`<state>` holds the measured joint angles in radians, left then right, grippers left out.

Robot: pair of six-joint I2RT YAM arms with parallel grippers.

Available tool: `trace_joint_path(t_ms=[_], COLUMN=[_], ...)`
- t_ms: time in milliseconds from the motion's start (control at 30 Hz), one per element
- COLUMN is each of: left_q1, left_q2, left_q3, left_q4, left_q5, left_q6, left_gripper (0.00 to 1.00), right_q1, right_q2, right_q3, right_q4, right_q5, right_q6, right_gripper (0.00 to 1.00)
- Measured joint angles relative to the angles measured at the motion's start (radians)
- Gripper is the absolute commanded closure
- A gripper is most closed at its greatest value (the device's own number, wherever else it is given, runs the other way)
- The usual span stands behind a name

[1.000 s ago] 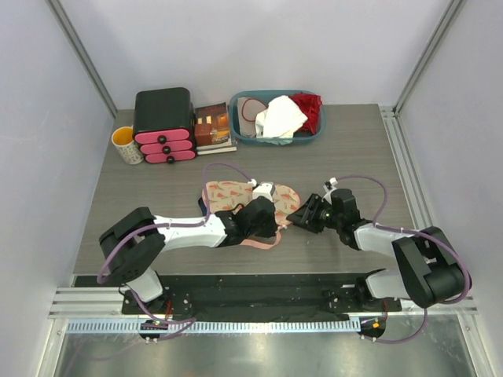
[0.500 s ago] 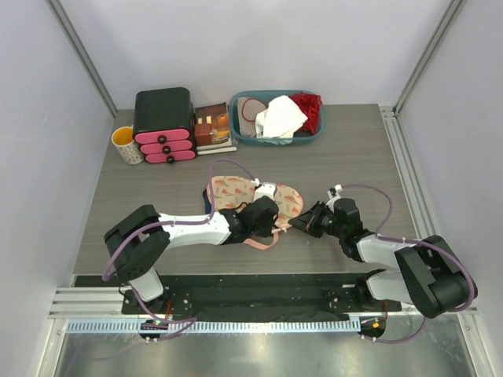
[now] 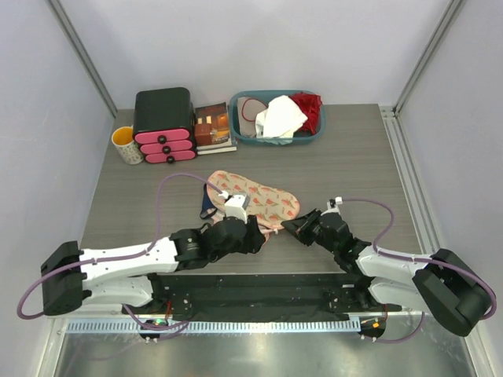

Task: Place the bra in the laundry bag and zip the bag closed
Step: Zip the zipper on the laundry bag.

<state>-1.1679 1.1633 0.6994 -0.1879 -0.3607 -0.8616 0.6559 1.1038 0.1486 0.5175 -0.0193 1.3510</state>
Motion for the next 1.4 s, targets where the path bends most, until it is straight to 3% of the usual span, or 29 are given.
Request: trace_joint_path(t_ms=[200,400,700,1400], left_q1=[-0.026,-0.037,-0.041,-0.043], left_q2=[-0.015,0.158,0.261,0.389], left_q3=[-0.078,-0.043,0.07,0.211], left_q4=[0.081,0.138,0.159,0.097], left_q5=[-0.043,-0.109,-0.192,-0.334], left_q6=[-0.048,-0.049,-0.045,-0.043], left_gripper=[0.64,0.57,0.44,0.66], right_q1=[0.114,0.155,0.188,0.217], right_q2=[0.014,0.024,0.006,-0.032], right_q3=[0.048,0.093,0.123,0.134], right_q4=[-0.034,-0.06,-0.146,-0.19], right_q5=[0.151,0.238,0.313,0.359], right_q6=[0.134,0.225,0.275,0.306], right_gripper=[0.94,0.95,0.95,0.99])
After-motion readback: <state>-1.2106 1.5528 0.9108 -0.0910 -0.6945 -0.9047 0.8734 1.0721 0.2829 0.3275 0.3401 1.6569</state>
